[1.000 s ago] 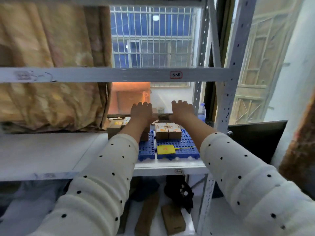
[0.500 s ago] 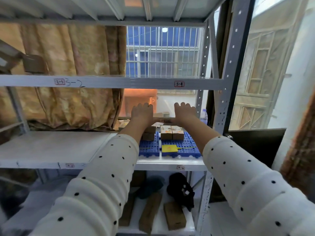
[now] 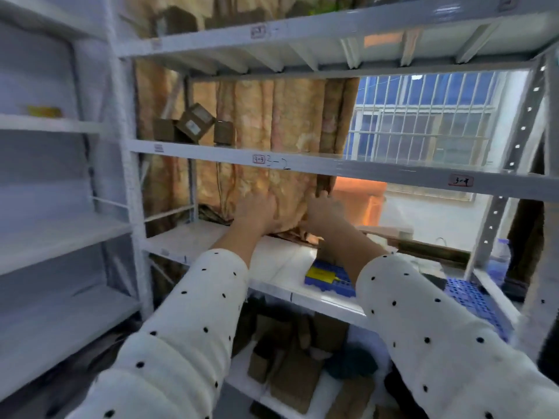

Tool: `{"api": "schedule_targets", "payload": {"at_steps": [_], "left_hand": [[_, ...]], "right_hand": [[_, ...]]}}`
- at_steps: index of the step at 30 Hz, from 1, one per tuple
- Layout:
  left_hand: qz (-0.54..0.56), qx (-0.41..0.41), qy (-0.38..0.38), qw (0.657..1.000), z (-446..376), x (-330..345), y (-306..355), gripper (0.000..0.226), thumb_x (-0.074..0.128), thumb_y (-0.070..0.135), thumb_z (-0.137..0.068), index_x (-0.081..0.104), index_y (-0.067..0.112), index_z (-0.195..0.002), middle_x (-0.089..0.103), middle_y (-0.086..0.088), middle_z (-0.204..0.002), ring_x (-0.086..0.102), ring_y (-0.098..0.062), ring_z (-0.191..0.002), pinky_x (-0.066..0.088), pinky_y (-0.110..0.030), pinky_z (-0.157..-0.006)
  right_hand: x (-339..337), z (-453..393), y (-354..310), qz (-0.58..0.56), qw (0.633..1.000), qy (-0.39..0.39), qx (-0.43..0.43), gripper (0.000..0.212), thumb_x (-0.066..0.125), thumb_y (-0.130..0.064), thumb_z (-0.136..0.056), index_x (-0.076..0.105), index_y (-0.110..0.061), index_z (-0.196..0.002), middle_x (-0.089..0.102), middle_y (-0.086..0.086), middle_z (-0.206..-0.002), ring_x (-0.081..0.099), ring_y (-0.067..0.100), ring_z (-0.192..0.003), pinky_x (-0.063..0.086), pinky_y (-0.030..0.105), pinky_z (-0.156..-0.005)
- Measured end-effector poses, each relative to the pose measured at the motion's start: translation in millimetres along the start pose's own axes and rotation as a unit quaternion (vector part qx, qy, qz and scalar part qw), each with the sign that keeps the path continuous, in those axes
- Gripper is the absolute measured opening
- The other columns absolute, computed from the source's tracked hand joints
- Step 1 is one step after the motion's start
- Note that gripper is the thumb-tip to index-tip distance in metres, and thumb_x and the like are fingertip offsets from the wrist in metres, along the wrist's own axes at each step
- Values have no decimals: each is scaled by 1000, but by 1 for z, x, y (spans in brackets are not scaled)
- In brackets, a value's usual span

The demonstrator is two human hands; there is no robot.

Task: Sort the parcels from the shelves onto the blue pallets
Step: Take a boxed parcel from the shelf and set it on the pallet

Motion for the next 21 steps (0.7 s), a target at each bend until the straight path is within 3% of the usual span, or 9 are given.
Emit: {"api": "schedule_targets", "payload": {"at_steps": [4,9,16,21], "left_hand": [[-54,-76,7,996,32,-23,-100,53,50,50,-92,46,15,-131,52,-13,-129,54,-32,-112,44,-38,-86],[-100,-144,-22,984,78,-38,-189,47,52,41,-94,46,8,-127,48,-15,-130,48,-33,-119,40,-40,-95],[-131,-200,-31,971,116,-42,-284,50,54,42,-92,48,9,-129,49,-15,-129,49,-33,-119,41,-40,-96],[-156,-213,-35,964,117,-41,-330,51,51,42,-92,44,8,-130,49,-14,-127,48,-32,-117,40,-39,-92]], "right_hand": [[3,-12,-113,-18,997,-11,-78,73,56,-54,-87,32,-15,-144,37,13,-144,38,32,-131,43,40,-93],[-10,-8,-217,-45,986,3,-161,69,54,-51,-90,32,-13,-144,36,13,-146,40,32,-131,41,39,-94],[-20,-6,-311,-34,976,15,-214,66,56,-45,-90,33,-12,-142,44,13,-139,44,31,-127,43,44,-96],[-27,-18,-348,-33,975,27,-219,67,54,-43,-91,29,-10,-145,41,14,-142,45,31,-127,45,40,-90]]}}
Point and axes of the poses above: each hand's wrist, its own z-axis away from the middle knuckle, its own x-axis out of the palm, y = z × x, the point moved 10 cm from there along -z, towards the middle knuckle
